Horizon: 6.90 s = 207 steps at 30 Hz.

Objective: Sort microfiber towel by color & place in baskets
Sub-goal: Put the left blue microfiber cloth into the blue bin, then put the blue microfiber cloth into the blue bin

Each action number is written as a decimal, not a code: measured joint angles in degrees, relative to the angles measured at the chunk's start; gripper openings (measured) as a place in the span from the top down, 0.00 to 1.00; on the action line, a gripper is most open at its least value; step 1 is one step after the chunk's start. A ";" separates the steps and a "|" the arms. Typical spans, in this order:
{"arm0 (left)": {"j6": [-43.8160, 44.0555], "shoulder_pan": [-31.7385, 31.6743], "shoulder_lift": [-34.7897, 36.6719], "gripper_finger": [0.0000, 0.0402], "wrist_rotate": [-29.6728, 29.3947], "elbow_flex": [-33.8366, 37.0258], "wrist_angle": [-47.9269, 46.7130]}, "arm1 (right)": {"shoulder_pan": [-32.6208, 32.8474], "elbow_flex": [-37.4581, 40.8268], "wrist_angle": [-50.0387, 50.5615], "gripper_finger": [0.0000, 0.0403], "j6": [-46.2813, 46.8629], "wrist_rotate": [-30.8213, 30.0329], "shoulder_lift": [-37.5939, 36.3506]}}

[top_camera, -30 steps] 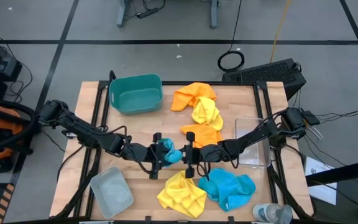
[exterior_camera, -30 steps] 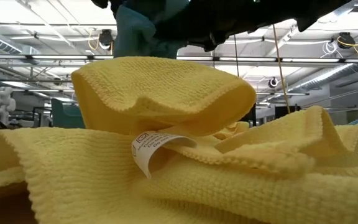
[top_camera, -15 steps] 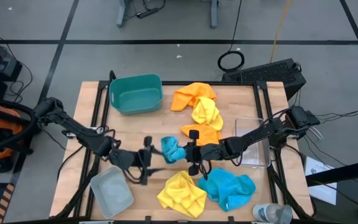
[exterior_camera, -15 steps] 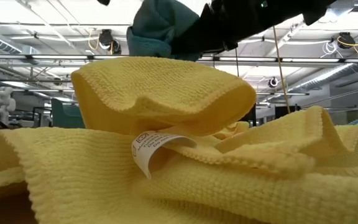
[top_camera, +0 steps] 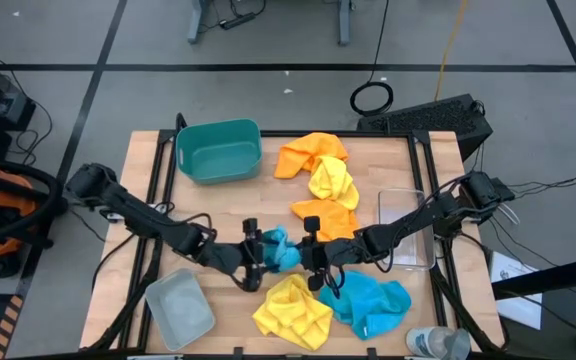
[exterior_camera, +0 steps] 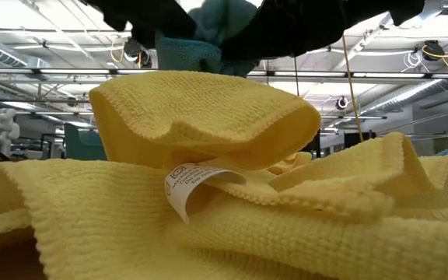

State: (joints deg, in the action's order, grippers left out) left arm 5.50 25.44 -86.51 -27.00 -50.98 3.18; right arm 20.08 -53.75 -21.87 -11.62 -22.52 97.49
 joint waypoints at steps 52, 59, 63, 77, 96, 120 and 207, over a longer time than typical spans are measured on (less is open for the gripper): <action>-11.86 -32.84 31.17 0.97 -5.99 1.92 -32.05 | 1.64 -0.05 19.94 0.37 11.06 -4.70 -7.82; -11.87 -46.60 30.60 0.97 5.88 7.12 -30.87 | 1.62 -0.05 19.97 0.37 10.88 -4.70 -7.80; -12.22 -51.70 29.85 0.97 11.06 10.91 -26.85 | 1.62 -0.05 19.96 0.37 10.52 -4.70 -7.78; -11.83 -60.32 22.00 0.92 9.06 15.08 -21.55 | 1.62 -0.05 19.95 0.37 9.90 -4.70 -7.76; -4.45 -61.13 15.26 0.82 6.35 15.04 -21.95 | 1.62 -0.03 19.96 0.37 9.46 -4.70 -7.76; 11.77 -50.96 26.46 0.40 15.73 2.97 -44.46 | 3.71 -2.76 38.30 0.37 31.72 5.44 -7.85; 17.34 -4.03 7.83 0.40 9.02 3.08 -4.77 | 18.32 -28.49 82.52 0.98 42.23 -4.55 7.96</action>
State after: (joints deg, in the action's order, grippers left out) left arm 22.83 21.41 -78.67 -17.99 -47.90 -1.59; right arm 38.40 -82.23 60.65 30.61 -27.07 105.45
